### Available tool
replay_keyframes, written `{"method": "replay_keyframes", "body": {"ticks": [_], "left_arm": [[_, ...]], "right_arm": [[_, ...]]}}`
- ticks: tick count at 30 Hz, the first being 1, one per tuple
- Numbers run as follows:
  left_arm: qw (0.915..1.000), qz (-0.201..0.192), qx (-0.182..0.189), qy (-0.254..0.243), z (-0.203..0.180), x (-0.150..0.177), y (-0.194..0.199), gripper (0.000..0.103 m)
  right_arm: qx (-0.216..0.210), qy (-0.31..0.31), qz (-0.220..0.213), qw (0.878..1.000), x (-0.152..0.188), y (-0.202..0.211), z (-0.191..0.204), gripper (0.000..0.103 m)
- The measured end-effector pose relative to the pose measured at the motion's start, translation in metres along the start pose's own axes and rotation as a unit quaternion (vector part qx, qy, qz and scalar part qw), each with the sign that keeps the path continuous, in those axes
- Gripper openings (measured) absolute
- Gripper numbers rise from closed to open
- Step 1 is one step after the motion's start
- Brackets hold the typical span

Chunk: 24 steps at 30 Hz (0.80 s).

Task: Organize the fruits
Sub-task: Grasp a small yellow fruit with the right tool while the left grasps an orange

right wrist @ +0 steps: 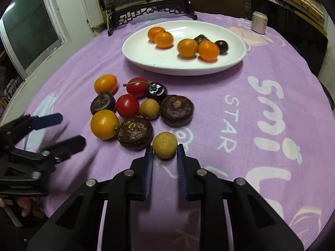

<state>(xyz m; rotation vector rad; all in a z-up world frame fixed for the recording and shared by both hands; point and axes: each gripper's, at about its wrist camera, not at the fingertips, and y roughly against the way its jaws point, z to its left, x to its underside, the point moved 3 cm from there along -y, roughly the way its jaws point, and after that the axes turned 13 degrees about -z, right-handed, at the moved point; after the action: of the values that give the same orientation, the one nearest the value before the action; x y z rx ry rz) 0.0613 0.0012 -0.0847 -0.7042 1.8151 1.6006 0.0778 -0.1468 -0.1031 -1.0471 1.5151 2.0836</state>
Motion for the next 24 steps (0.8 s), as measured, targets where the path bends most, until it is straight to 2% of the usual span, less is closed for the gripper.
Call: {"method": "replay_keyframes", "body": {"ticks": [2, 4, 9, 12, 13, 20, 24], "left_arm": [[1.0, 0.006, 0.002, -0.005, -0.006, 0.001, -0.004, 0.079], [0.9998, 0.013, 0.008, -0.013, -0.013, 0.002, -0.008, 0.075], [0.999, 0.019, 0.013, -0.039, -0.033, -0.001, -0.025, 0.07], [0.9989, 0.018, 0.015, -0.04, -0.039, -0.006, -0.035, 0.051], [0.9988, 0.017, 0.018, -0.041, -0.04, -0.008, -0.037, 0.039], [0.9985, 0.025, 0.039, -0.028, -0.042, -0.009, -0.035, 0.037], [0.9985, 0.016, 0.041, -0.031, -0.043, -0.01, -0.021, 0.037]], "right_arm": [[0.001, -0.011, -0.003, 1.0, 0.002, 0.006, -0.008, 0.024], [0.002, -0.023, -0.003, 1.0, 0.004, 0.009, -0.016, 0.024], [-0.002, -0.044, -0.008, 0.999, 0.011, 0.019, -0.03, 0.024], [-0.002, -0.048, -0.013, 0.999, 0.013, 0.025, -0.036, 0.024], [-0.002, -0.05, -0.015, 0.999, 0.013, 0.027, -0.038, 0.024], [-0.003, -0.059, -0.02, 0.998, 0.015, 0.033, -0.044, 0.024], [-0.009, -0.05, -0.017, 0.999, 0.013, 0.031, -0.037, 0.024]]}}
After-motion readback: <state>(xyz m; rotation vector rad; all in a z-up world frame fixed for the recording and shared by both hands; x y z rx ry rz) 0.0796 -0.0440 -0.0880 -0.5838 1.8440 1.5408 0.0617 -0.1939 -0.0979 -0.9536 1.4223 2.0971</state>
